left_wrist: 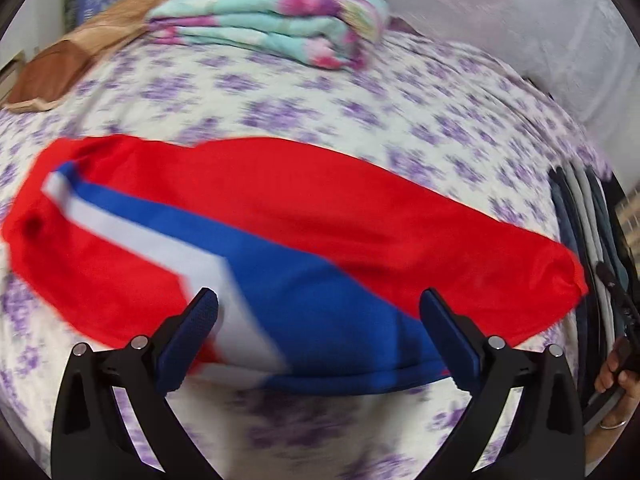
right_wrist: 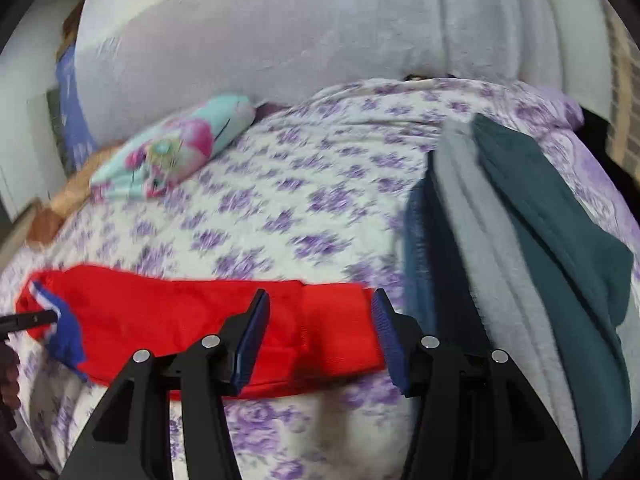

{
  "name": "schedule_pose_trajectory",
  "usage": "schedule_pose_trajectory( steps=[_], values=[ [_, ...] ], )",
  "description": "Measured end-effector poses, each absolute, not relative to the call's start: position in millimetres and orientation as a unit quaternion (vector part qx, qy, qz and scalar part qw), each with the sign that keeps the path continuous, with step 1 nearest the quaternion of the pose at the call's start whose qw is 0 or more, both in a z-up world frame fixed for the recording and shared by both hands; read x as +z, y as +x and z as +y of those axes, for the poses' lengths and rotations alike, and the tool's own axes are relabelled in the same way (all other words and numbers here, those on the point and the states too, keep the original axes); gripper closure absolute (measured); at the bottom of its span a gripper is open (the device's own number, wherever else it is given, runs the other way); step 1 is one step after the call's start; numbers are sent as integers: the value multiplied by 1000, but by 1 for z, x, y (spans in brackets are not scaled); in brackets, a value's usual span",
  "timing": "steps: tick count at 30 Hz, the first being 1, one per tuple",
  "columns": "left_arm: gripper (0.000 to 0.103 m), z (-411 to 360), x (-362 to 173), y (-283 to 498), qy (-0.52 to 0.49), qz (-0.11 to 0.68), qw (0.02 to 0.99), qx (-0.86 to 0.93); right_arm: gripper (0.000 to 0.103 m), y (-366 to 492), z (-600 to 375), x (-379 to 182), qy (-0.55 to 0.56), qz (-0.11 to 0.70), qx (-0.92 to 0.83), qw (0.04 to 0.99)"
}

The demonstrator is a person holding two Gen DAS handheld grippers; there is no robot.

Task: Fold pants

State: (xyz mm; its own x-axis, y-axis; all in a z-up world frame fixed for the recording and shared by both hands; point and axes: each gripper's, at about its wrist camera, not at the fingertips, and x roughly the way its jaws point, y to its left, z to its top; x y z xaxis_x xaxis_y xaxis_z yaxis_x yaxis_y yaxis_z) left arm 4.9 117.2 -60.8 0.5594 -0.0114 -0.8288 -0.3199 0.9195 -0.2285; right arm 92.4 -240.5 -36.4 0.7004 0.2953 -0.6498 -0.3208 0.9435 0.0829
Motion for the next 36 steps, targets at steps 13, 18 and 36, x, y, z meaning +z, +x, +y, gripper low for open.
schedule_pose_trajectory(
  steps=[13,18,36],
  values=[
    [5,101,-68,-12,-109,497,858,68,41,102,-241,-57,23,427,247,870],
    [5,138,-22,8,-98,440,885,119,36,115,-213,-17,6,386,236,892],
    [5,200,-76,58,-86,481,853,184,43,163,-7,-39,-23,430,388,815]
  ],
)
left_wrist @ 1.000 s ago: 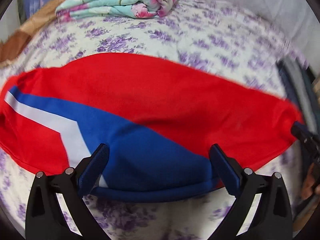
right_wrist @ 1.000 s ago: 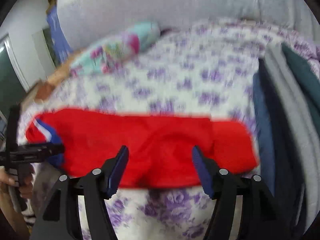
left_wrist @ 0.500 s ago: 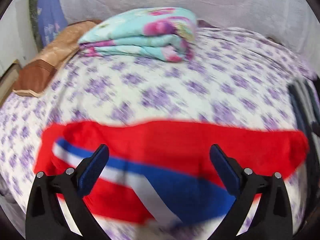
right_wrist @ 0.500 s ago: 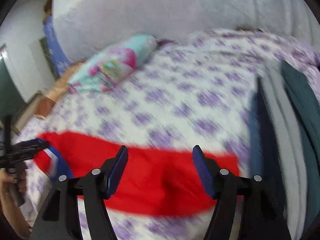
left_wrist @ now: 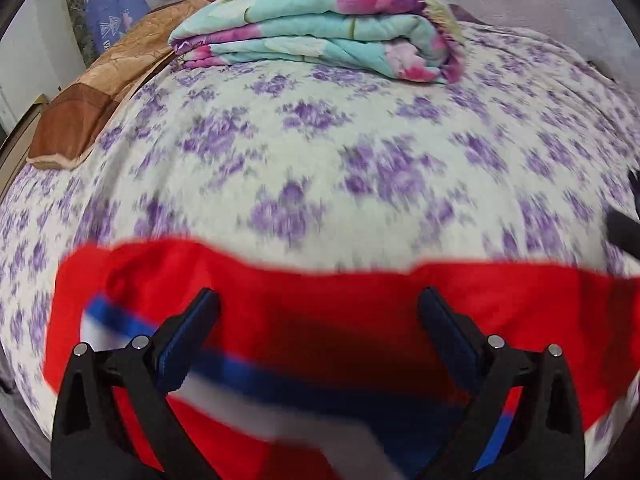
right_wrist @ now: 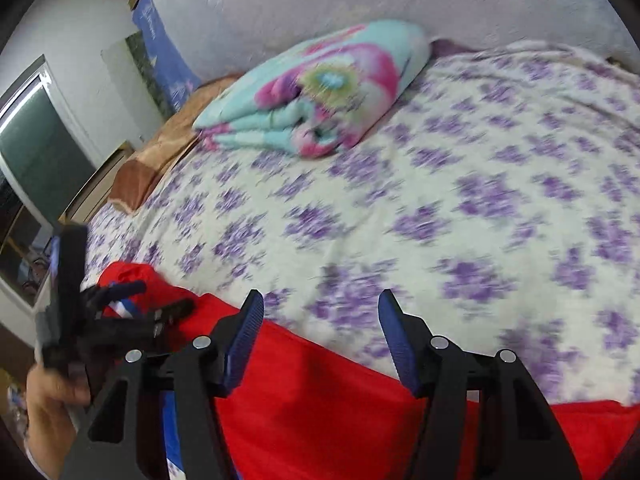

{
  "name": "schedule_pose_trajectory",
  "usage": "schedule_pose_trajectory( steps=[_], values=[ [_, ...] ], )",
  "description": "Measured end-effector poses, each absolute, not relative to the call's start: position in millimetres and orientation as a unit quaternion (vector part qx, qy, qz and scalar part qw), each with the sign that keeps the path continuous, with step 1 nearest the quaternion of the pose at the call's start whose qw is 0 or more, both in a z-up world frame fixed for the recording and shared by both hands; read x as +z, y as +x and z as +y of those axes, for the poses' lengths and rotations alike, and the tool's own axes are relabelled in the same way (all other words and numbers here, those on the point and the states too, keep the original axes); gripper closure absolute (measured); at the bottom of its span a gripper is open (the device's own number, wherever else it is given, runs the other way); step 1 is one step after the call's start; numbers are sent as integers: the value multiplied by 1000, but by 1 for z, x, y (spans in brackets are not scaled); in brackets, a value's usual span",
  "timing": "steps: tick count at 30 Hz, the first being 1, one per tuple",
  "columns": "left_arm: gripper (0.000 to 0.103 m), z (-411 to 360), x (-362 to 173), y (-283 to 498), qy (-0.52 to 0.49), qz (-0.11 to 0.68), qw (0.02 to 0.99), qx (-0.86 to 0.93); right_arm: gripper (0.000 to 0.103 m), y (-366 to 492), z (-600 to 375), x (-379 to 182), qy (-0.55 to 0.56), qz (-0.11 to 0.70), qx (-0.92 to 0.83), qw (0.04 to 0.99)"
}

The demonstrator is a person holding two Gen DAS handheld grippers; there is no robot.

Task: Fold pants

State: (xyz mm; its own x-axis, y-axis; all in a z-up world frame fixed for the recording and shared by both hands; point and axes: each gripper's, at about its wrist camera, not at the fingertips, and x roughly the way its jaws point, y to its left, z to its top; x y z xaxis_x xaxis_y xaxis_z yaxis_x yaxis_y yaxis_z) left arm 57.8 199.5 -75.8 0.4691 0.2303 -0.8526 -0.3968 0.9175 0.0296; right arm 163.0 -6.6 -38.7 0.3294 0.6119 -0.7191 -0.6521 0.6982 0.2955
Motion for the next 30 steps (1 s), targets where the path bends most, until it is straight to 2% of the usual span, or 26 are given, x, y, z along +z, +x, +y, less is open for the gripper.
schedule_pose_trajectory(
  steps=[6,8,11,13,17,19,21,25,28,30],
  values=[
    [5,202,-91,27,-132,469,858,163,45,153,60,-49,-56,465,467,750],
    [5,202,-91,25,-131,469,858,162,67,147,77,-52,-74,470,477,739],
    [5,199,-91,23,-123,471,859,159,79,132,94,-64,-113,485,484,720],
    [5,200,-89,21,-128,476,857,149,83,118,97,-76,-156,483,481,715],
    [6,215,-60,9,-172,443,870,130,89,107,77,-70,-145,474,506,706],
    [5,218,-43,16,-152,425,881,145,91,105,73,-69,-149,467,508,708],
    [5,216,-43,32,-137,432,879,149,91,106,72,-69,-146,469,506,709],
    [5,203,-91,49,-104,507,842,156,86,116,70,-56,-134,457,499,724],
    [5,201,-98,31,-118,471,859,160,62,132,77,-50,-120,450,493,735],
    [5,205,-96,27,-136,470,858,157,59,137,93,-57,-130,469,504,714]
  ],
)
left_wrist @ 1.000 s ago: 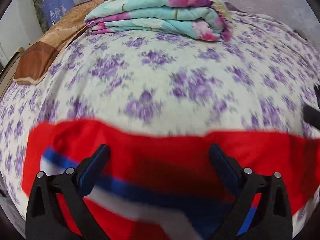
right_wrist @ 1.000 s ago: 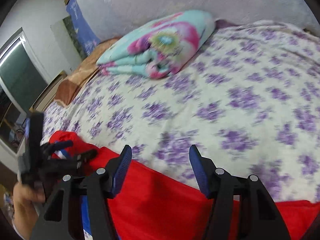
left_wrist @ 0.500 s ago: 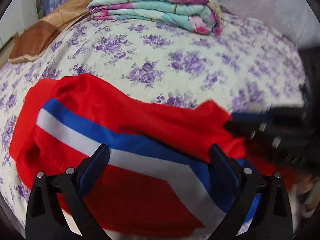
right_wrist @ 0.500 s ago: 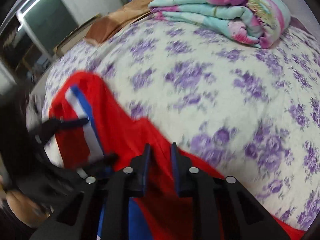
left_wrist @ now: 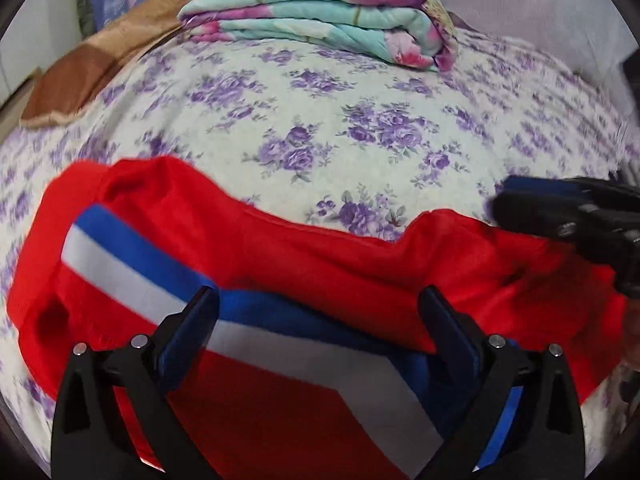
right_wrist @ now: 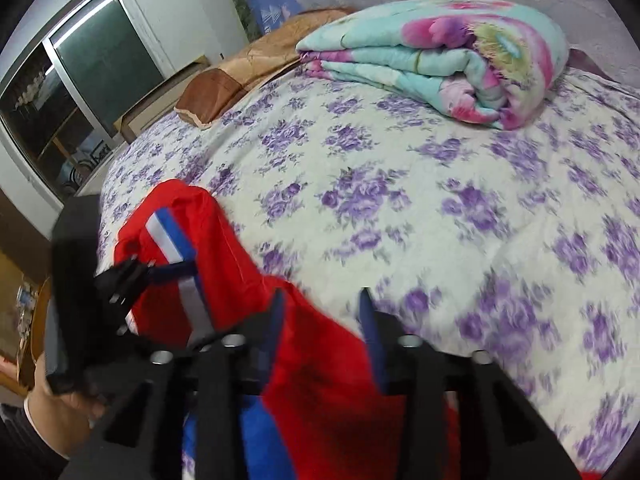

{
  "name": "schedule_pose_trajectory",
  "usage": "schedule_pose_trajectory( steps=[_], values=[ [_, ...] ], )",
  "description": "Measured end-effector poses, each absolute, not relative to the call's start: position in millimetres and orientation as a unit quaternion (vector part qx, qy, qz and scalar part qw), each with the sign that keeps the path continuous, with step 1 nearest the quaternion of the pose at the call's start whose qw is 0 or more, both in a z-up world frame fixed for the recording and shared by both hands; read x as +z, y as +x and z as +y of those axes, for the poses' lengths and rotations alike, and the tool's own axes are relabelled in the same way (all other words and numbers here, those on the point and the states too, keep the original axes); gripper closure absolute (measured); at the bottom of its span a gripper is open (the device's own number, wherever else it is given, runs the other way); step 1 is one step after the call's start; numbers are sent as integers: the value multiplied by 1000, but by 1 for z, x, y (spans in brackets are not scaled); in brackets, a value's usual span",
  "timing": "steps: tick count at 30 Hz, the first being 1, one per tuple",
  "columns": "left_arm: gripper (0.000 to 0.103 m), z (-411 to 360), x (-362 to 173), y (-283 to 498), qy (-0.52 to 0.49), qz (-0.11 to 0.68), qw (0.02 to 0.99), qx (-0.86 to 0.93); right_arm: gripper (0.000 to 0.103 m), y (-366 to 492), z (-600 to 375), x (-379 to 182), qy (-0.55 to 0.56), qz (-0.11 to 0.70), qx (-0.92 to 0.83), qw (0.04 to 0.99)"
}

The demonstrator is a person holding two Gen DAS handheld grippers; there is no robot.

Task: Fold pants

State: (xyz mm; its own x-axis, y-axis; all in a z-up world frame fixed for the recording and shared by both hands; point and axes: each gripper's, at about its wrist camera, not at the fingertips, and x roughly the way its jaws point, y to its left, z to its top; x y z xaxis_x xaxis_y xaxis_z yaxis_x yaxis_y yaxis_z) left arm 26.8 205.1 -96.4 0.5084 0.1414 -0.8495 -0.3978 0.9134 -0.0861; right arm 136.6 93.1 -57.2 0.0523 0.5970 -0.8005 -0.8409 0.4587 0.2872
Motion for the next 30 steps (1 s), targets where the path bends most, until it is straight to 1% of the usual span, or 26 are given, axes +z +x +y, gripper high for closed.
schedule_pose_trajectory(
  steps=[3,4,5,7,8,10,11,13,15,16,19,21,22,23,25,26,28,29,30],
  values=[
    [5,206,-95,28,-134,475,856,155,59,130,116,-70,-158,485,522,684],
    [5,207,-94,27,-135,475,856,153,76,125,121,-75,-178,483,517,684],
    [5,208,-94,30,-135,476,856,150,87,124,127,-77,-193,481,504,691],
    [5,210,-90,23,-147,472,856,148,92,124,123,-63,-176,462,498,713],
    [5,211,-86,19,-157,469,857,148,92,128,116,-44,-159,429,497,737],
    [5,213,-79,9,-168,459,861,139,92,141,107,-28,-121,421,511,740],
    [5,213,-80,7,-161,460,861,142,92,144,107,-27,-120,420,509,741],
    [4,211,-94,14,-136,485,850,155,92,147,122,-49,-167,424,486,746],
    [4,205,-100,18,-107,491,848,170,82,150,135,-77,-212,421,456,755],
    [4,203,-100,19,-104,493,846,174,79,152,135,-81,-211,411,461,757],
    [4,207,-97,17,-116,497,844,167,63,164,110,-61,-154,406,454,778],
    [4,208,-93,13,-118,499,844,157,63,168,75,-42,-133,378,413,818],
    [4,209,-90,11,-124,499,844,153,62,169,66,-40,-130,381,411,818],
    [4,211,-89,10,-128,498,844,151,69,167,54,-39,-123,391,417,811],
    [4,212,-84,8,-146,489,848,142,77,153,41,-48,-130,420,455,774],
    [4,214,-84,9,-151,488,849,138,77,145,40,-57,-148,429,464,761],
    [4,214,-91,14,-145,498,842,150,79,132,35,-81,-223,430,437,758],
    [4,214,-95,16,-136,502,840,156,88,135,30,-85,-237,423,418,768],
    [4,212,-95,16,-127,502,841,157,86,146,15,-84,-230,422,383,789]
  ],
)
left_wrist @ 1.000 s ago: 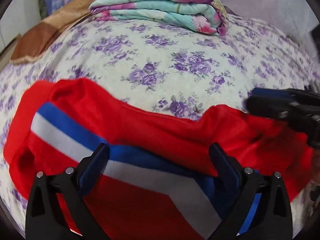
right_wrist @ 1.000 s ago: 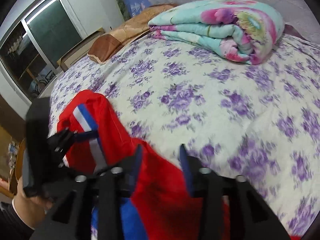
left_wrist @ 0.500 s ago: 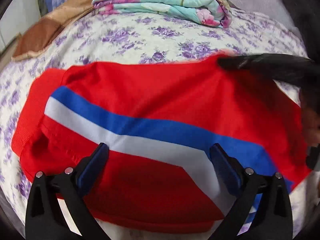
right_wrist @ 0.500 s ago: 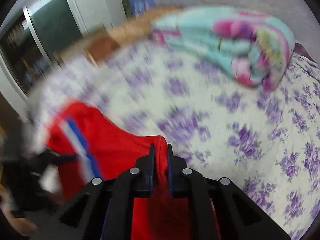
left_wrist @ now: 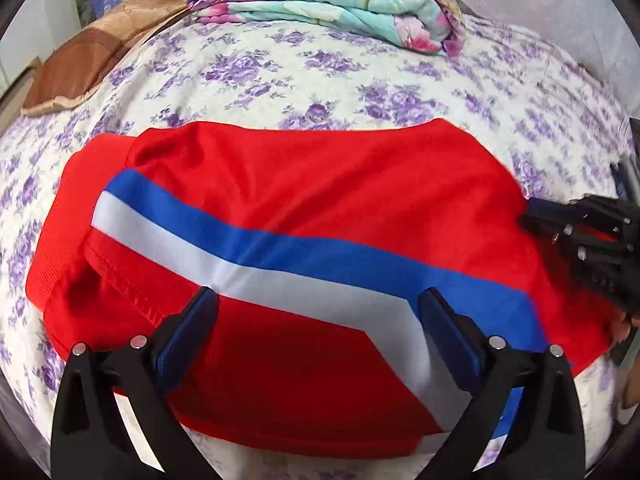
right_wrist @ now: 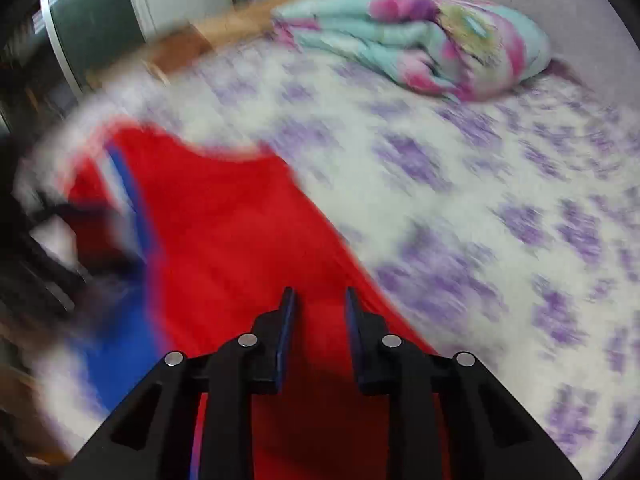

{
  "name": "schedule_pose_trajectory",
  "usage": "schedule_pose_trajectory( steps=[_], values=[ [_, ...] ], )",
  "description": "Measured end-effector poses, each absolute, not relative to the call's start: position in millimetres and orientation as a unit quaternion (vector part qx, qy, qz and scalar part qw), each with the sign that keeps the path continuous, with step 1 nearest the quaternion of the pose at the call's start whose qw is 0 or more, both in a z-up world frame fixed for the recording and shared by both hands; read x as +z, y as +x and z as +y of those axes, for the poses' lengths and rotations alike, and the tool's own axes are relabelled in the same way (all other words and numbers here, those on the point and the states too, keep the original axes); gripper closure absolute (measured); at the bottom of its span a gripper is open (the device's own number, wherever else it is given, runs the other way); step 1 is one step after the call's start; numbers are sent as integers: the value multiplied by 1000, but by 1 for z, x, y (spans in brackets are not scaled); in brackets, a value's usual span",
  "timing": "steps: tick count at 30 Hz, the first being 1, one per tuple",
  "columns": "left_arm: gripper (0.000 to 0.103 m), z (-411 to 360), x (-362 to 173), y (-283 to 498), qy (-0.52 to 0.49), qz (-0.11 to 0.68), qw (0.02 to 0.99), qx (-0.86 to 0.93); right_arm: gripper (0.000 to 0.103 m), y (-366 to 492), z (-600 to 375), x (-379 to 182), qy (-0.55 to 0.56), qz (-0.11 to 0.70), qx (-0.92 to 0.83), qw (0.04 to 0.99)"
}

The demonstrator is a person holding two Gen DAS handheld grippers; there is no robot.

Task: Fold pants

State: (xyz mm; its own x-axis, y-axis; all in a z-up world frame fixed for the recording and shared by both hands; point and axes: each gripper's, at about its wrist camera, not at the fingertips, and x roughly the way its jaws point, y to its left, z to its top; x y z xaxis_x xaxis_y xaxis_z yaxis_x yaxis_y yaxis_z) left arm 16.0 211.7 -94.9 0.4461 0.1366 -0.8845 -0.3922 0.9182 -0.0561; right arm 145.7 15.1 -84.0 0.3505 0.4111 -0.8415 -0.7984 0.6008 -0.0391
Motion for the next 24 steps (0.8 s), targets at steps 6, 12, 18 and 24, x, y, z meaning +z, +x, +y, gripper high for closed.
schedule_pose_trajectory(
  steps=[6,12,18,24],
  values=[
    [5,194,-69,14,-136,476,858,138,45,149,-116,-35,-103,408,311,852],
    [5,145,-62,32,-128,466,872,74,19,122,-269,-26,79,434,235,866],
    [5,109,-91,47,-110,497,859,53,19,96,-311,-55,128,470,225,844],
    [5,103,-94,45,-83,505,856,75,28,128,-285,-85,149,491,190,837]
  ],
)
